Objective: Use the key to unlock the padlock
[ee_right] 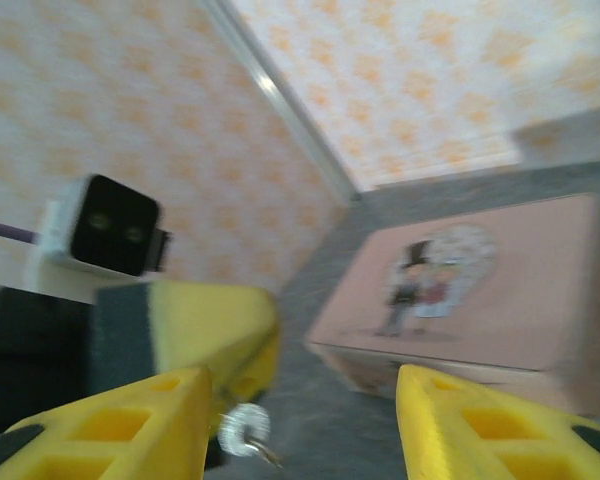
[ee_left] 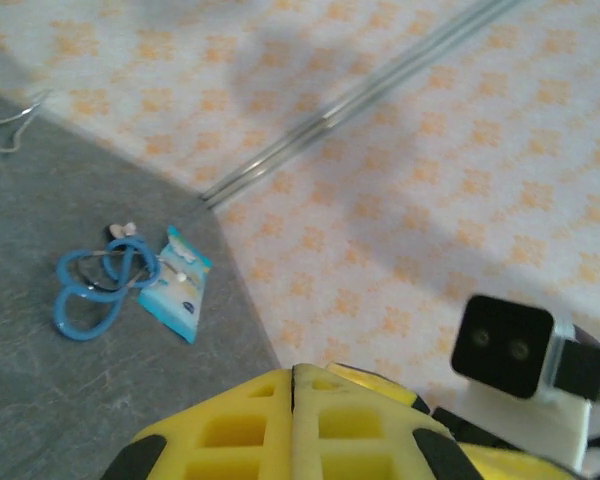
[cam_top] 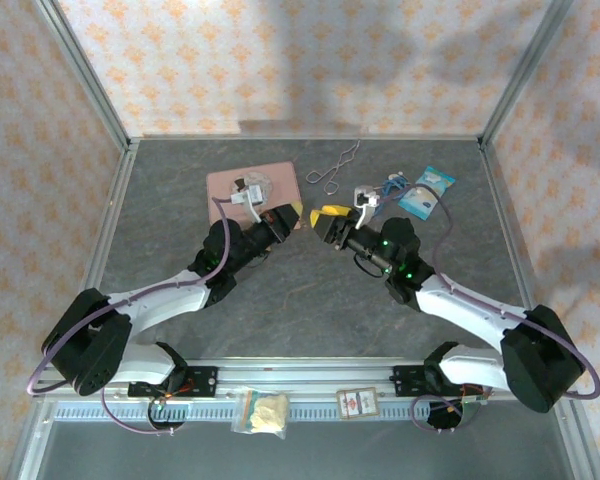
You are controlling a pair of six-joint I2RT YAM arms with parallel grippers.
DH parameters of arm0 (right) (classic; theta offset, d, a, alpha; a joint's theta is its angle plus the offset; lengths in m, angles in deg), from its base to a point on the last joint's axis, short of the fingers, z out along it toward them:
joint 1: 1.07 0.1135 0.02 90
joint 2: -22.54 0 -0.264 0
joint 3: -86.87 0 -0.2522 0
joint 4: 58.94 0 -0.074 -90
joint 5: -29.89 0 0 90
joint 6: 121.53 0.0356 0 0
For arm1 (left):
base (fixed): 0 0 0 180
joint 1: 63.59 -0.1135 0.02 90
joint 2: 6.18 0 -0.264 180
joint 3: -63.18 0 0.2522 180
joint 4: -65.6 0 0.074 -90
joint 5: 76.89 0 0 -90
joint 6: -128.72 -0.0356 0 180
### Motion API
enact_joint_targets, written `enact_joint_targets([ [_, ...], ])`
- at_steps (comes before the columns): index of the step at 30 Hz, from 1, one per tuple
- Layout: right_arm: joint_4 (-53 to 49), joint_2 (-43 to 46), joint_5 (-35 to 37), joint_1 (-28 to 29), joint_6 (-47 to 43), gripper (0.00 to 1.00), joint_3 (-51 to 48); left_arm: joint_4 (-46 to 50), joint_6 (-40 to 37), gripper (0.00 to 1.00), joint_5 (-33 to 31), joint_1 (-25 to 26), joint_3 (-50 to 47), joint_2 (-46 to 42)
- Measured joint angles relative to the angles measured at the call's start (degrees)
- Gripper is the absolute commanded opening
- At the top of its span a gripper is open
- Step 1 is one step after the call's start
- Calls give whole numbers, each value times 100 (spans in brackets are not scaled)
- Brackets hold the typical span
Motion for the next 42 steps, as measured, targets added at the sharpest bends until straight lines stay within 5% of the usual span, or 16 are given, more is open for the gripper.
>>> enact_joint_targets([
  [14,2304,-1056,-1694,-203,2181,40,-210,-1325,-302,0,385,2,-483,0],
  [42,3309,-1543,-2079,-197,2804,24,-254,-1899,-170,0,372,76,-514,68],
])
